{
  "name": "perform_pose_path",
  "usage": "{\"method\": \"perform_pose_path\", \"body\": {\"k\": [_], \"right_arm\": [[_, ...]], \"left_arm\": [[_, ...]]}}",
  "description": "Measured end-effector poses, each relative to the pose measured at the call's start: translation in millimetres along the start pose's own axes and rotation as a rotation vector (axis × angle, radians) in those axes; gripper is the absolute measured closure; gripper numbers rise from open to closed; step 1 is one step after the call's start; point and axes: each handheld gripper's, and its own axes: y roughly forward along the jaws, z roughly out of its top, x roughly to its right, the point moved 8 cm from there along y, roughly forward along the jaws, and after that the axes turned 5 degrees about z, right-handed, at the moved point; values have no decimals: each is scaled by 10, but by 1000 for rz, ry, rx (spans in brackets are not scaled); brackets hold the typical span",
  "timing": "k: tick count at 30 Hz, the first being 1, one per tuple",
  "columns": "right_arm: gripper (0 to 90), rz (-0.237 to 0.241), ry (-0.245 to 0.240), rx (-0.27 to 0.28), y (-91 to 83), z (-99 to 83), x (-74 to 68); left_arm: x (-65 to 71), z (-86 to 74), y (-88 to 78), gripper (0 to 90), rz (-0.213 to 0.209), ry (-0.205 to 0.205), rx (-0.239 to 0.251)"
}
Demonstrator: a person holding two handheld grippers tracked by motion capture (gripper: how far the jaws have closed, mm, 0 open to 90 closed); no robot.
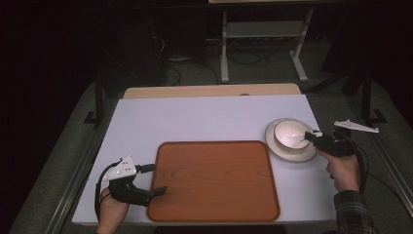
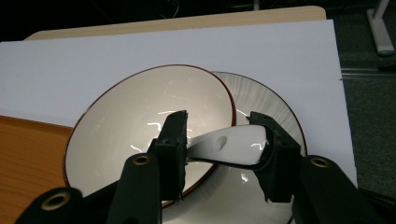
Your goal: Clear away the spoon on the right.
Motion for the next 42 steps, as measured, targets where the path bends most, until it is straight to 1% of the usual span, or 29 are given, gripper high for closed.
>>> {"method": "perform_pose_path", "body": {"k": [4, 8, 12, 13, 14, 21, 29, 31, 36, 42], "right_arm": [[603, 7, -6, 12, -14, 25, -24], [653, 17, -16, 31, -40, 68, -64], [706, 29, -38, 52, -67, 126, -132], [729, 40, -45, 60, -74, 149, -165], [729, 40, -45, 60, -74, 149, -165], [820, 77, -81, 79, -99, 231, -295], [827, 79, -104, 78, -96, 276, -329], [829, 70, -120, 78, -102, 298, -337], [830, 69, -145, 96, -161, 375, -380], [831, 73, -171, 103, -241, 453, -441]], "left_arm": [[-1, 1, -3, 133, 1, 1, 0], [-1, 0, -1, 133, 0, 1, 0], [0, 2, -1, 133, 0, 0, 0], [0, 1, -2, 133, 0, 0, 0], [-1, 2, -2, 133, 1, 1, 0], [0, 2, -2, 133, 0, 1, 1], [-1, 0, -3, 133, 1, 1, 0], [-2, -1, -3, 133, 1, 1, -1], [-1, -2, -7, 133, 2, 1, 0], [-5, -3, -12, 133, 3, 1, 2]]}}
